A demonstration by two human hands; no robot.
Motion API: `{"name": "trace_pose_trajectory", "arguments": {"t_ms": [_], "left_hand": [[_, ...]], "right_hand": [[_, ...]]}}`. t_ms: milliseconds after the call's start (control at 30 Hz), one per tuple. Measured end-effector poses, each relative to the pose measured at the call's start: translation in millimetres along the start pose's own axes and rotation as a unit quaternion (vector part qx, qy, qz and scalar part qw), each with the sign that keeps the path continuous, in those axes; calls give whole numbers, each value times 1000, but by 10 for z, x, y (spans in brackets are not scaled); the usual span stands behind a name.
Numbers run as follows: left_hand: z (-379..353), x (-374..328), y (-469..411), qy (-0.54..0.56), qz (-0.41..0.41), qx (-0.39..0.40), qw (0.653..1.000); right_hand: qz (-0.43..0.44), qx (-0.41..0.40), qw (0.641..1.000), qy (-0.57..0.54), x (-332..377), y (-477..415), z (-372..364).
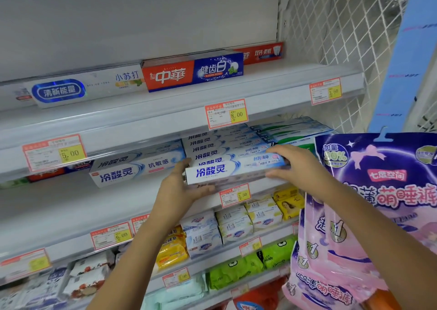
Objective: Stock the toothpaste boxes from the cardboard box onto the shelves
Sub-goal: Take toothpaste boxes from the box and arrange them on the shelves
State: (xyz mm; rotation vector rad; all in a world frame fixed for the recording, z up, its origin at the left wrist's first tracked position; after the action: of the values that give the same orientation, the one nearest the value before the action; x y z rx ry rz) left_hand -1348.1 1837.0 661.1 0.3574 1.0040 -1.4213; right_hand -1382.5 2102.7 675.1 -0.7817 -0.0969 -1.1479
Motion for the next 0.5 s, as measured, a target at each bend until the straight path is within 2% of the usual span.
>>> {"name": "trace_pose_trajectory", "arguments": {"t_ms": [133,300,400,500], "left_hand": [[69,-28,0,-15,-38,-54,998],[65,-15,-9,-34,-28,-48,998],[74,-39,18,-44,-26,-38,998],[163,-83,48,-27,-37,-66,997]], "right_hand": [[16,70,997,37,79,-231,10],[37,97,994,26,167,-370,104],[13,94,995,-17,156,-380,122],[-29,84,990,-112,142,-334,144]]}}
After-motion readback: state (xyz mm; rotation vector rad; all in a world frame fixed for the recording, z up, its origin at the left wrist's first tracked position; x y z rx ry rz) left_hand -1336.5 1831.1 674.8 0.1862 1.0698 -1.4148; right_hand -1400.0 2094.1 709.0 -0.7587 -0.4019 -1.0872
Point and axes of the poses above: each hand's wrist, its own y-axis away from the middle knuckle, its own z-axis out of the back of the hand, x = y × z, the point moved 6 cm from there along -y, towards the middle knuckle, and after that the axes turned 10 degrees about -x, right-handed, at the moved point
